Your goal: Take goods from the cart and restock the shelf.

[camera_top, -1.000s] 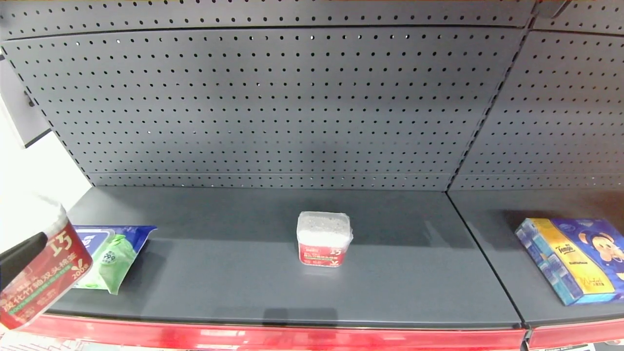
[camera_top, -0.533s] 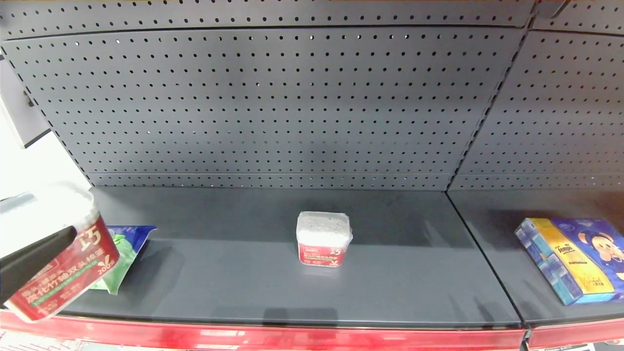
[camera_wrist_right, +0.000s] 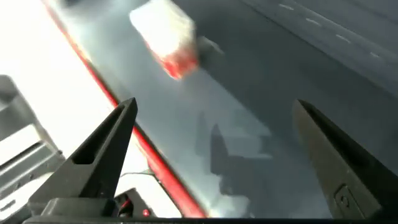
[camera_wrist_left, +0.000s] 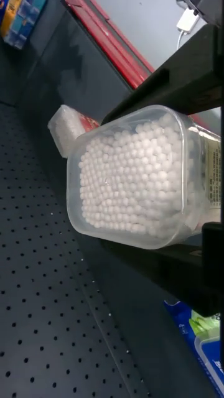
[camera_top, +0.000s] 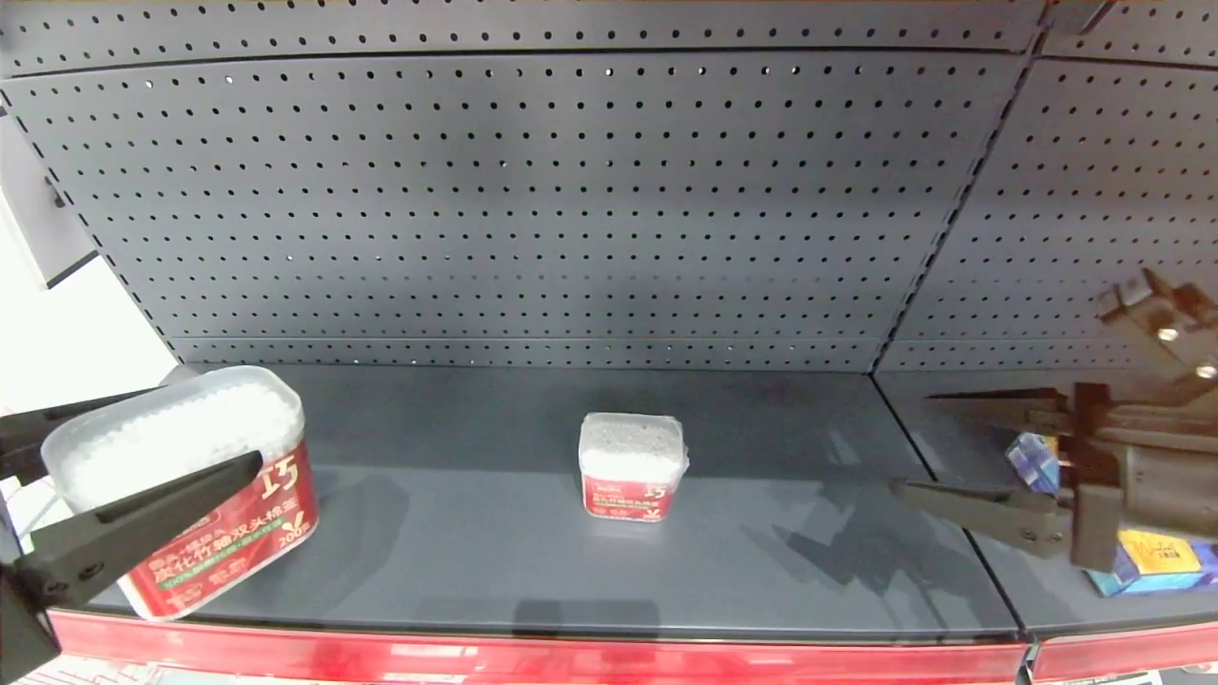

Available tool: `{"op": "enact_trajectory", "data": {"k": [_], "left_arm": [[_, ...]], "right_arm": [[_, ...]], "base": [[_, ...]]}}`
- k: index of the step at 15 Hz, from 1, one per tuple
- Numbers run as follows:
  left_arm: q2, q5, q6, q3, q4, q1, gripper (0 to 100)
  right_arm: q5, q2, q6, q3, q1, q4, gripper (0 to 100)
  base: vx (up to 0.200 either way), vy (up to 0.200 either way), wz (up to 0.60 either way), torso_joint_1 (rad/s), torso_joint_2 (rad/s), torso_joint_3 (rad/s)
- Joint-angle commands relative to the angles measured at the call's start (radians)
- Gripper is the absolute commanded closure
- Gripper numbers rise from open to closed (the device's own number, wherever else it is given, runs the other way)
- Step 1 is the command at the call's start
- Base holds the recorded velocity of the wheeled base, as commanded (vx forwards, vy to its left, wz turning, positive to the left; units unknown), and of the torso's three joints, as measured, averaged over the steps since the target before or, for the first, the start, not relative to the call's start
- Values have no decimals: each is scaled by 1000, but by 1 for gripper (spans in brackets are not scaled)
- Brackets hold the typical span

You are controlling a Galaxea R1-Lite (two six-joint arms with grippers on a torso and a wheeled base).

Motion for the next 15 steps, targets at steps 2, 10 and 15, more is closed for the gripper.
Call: {"op": "enact_trajectory", "data": {"k": [2,10,15], "left_arm": [[44,3,-1,-19,-1,0,100],[55,4,0,-42,0,0,100],[66,11,0,-45,0,0,100]], "right_arm": [[92,282,-57,-117,61,-49,0],[126,473,-184,-232,161,-55,0],[123,582,-251,-332,185,-57,0]], "base": [[0,0,0,0,0,0],[0,0,0,0,0,0],[0,0,0,0,0,0]]}}
